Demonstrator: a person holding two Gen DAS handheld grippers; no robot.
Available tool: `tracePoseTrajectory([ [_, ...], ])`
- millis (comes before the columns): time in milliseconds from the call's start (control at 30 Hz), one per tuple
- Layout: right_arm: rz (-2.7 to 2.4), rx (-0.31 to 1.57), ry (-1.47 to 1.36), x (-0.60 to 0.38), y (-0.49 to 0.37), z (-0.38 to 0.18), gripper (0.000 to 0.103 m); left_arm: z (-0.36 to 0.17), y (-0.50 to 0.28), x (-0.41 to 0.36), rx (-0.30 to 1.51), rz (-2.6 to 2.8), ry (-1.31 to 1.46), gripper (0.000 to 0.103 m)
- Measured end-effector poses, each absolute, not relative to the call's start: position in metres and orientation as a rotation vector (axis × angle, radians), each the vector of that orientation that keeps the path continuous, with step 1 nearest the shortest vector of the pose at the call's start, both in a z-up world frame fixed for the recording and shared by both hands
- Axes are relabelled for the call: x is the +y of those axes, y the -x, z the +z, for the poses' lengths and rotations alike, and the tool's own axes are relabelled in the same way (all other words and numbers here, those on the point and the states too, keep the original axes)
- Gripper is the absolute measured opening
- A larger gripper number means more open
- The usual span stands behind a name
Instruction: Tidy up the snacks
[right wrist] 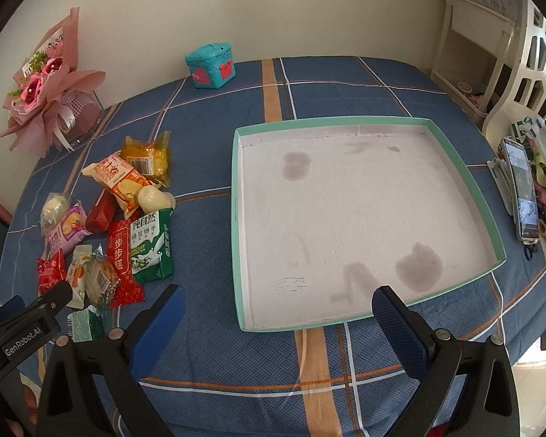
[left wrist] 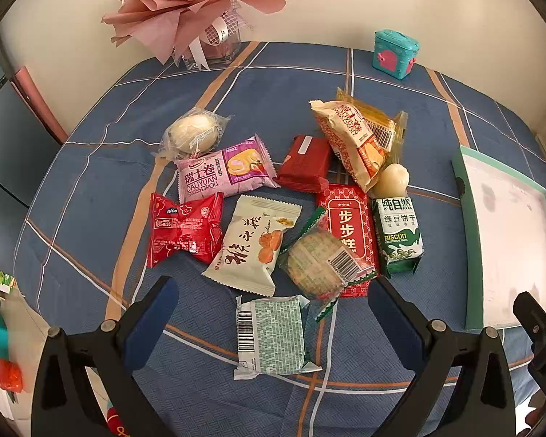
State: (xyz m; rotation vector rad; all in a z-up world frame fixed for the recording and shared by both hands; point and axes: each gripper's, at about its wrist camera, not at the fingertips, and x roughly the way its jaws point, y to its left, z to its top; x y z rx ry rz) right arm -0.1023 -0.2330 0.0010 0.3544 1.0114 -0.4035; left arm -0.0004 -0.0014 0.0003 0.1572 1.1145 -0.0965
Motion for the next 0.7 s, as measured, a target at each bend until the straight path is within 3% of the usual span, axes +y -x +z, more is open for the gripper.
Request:
tracePoseTrajectory([
  [700, -0.404, 1.013, -0.353, -0.2316, 0.1014, 0.0002, 0.103, -0.0005, 0.0026, -0.0046, 1.102, -0.107, -0.145, 0.103],
])
